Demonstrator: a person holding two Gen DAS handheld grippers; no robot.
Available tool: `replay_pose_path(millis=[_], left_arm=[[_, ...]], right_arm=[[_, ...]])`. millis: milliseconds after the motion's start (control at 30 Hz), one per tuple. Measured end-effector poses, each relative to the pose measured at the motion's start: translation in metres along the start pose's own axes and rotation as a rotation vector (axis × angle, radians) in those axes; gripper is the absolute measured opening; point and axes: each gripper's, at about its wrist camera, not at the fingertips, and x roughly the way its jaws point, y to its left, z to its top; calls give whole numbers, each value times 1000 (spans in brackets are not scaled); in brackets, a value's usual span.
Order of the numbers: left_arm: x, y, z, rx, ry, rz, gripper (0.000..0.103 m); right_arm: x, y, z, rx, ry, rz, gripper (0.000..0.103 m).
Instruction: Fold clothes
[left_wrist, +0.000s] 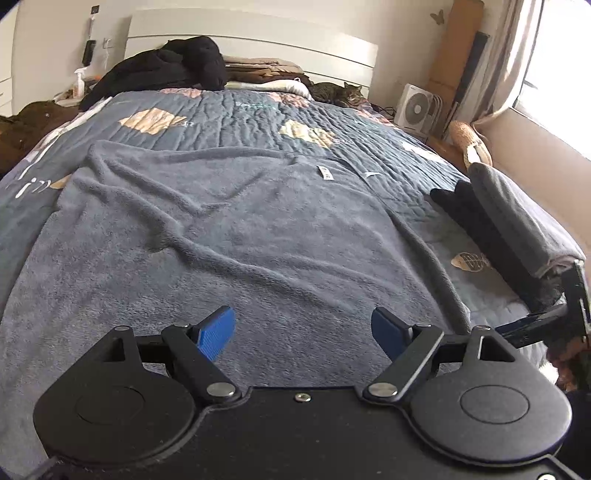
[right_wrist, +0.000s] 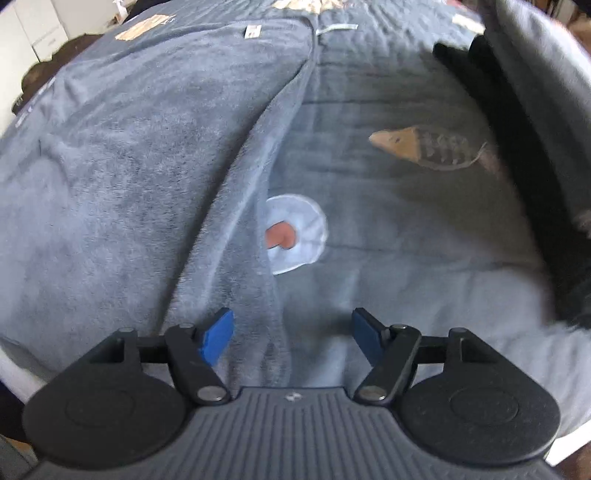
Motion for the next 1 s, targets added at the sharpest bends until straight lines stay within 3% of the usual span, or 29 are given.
replay_pose_path(millis=[133,167,233,267,300,667,867,1000], left_arm=[[-2,-7,-2,14,2,3,83],[-2,-9,-2,19,2,4,84],[-1,-14,-1,31,2,6,85],[0,-15,-1,36,3,4,85],[1,-17,-1,42,5,3,85],[-7,-21,1,114,9,18,85],[-24,2,14,158,-12,65,86],[-46,44,24,174,-28,130,89]], right_arm=[[4,-1,-9,79,-10,33,70],[5,-2,-11,101,-14,40,65],[1,-8,-13,146,-29,57,37],[-2,-10,-14,161,-36,71,18],[-4,-11,-15,171,-38,83,9],[-51,-32,-30,257,-103,58,7],[-37,-5,-30,118,8,-116,11],[-58,-1,-31,181,-95,-88,14]])
